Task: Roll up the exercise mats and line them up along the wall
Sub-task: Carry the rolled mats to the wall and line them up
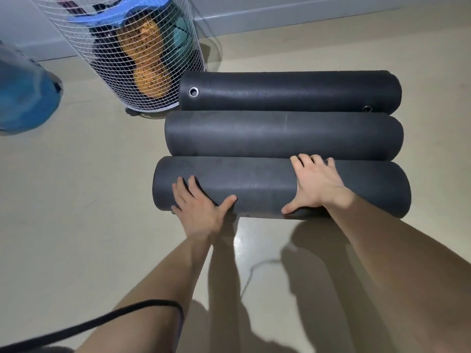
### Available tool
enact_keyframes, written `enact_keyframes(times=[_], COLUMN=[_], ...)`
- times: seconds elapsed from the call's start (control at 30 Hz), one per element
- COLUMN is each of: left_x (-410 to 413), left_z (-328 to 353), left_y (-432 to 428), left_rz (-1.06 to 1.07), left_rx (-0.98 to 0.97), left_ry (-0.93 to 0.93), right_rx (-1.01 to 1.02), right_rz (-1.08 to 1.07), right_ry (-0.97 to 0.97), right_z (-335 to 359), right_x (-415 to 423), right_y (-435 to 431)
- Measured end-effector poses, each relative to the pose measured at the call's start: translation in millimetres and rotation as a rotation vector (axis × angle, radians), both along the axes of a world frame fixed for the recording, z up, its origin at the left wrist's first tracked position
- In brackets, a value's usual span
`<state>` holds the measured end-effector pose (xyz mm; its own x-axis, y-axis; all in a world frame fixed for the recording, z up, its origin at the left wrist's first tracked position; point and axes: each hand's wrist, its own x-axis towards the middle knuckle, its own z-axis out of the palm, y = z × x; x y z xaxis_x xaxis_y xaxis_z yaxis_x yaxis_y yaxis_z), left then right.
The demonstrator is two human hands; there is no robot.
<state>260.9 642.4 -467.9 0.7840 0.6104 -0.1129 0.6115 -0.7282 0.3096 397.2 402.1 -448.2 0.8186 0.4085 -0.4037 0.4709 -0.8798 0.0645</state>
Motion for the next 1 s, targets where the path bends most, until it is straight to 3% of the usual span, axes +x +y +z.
enact_keyframes(times=[0.2, 0.3, 0.4, 0.53, 0.67, 0.87, 1.0], left_x=[-9, -20, -36, -57, -59, -70, -93], left_z=[-7, -15, -17, -9, -2, 9, 58], left_y=[-52, -48, -36, -14, -12, 7, 30], left_rz=[0.645, 0.799, 0.930, 0.904, 0.861, 0.868, 0.781], left_rx=[-0.762, -1.101, -1.288, -1.287, -1.298, -1.098, -0.998], left_ry=[0.068, 0.004, -0.137, -0.178, -0.120, -0.101, -0.107], right_rx=[0.020, 0.047, 0.054, 0.095, 0.294, 0.520, 0.667], right_rz=[-0.015, -0.059, -0.088, -0.184, -0.361, -0.491, -0.581], right_ry=[0.129, 0.267, 0.409, 0.582, 0.760, 0.823, 0.838], right_z=[14, 16, 17, 6, -2, 5, 45], right_x=[8, -9, -37, -67, -80, -119, -163], right_y=[17, 33, 51, 71, 70, 76, 90])
